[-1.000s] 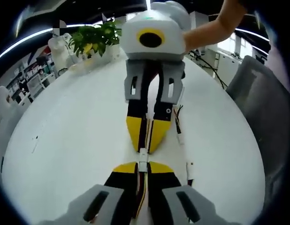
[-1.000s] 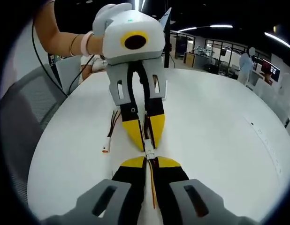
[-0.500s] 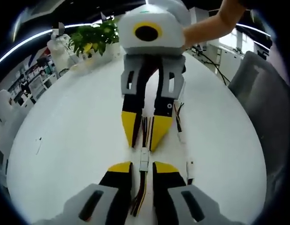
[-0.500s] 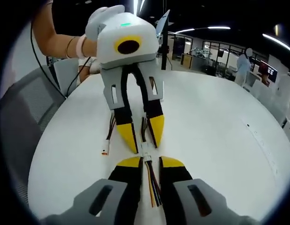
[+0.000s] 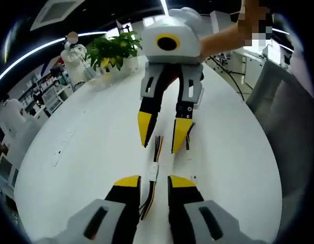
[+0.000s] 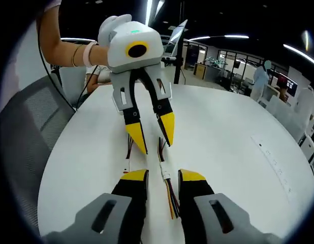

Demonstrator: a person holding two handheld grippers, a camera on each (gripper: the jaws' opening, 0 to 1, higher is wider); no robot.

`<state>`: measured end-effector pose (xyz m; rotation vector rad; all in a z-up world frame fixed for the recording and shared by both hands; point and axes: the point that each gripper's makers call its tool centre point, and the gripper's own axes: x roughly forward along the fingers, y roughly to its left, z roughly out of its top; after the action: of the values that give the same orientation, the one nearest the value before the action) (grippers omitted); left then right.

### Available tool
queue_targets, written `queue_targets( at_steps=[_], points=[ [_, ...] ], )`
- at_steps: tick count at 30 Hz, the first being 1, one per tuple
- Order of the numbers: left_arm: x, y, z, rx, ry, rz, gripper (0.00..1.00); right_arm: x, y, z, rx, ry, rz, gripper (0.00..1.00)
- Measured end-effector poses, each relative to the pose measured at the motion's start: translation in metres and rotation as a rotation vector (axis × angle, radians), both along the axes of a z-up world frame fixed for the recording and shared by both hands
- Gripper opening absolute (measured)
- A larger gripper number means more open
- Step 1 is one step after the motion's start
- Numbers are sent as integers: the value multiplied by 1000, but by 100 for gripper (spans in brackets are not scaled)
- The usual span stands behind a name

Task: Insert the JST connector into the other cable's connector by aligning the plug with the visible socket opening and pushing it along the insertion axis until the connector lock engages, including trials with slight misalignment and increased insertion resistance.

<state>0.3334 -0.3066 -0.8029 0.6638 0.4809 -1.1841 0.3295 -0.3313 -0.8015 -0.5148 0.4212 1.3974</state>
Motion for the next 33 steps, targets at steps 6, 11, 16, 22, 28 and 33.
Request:
queue_targets(
  at_steps=[6, 11, 16, 22, 28, 33],
  points=[
    [-14, -2, 11, -44, -4, 12, 16, -15, -3, 6, 2, 5, 28, 25],
    [-26, -2, 9, -63, 4, 20, 19, -26, -5, 2, -3, 26, 46, 27],
    [-38, -3, 4, -88, 42, 22, 20, -34, -6, -3, 1, 50, 44, 29],
    [-49, -7, -1, -123, 76, 24, 20, -35, -9, -10, 9, 72, 27, 28],
    [-50, -8, -10, -127, 82, 18, 19, -39, -12, -19, 5, 90, 27, 27],
    [-50, -10, -19, -144, 97, 14, 18, -43, -13, -24, 4, 107, 21, 25]
  ],
)
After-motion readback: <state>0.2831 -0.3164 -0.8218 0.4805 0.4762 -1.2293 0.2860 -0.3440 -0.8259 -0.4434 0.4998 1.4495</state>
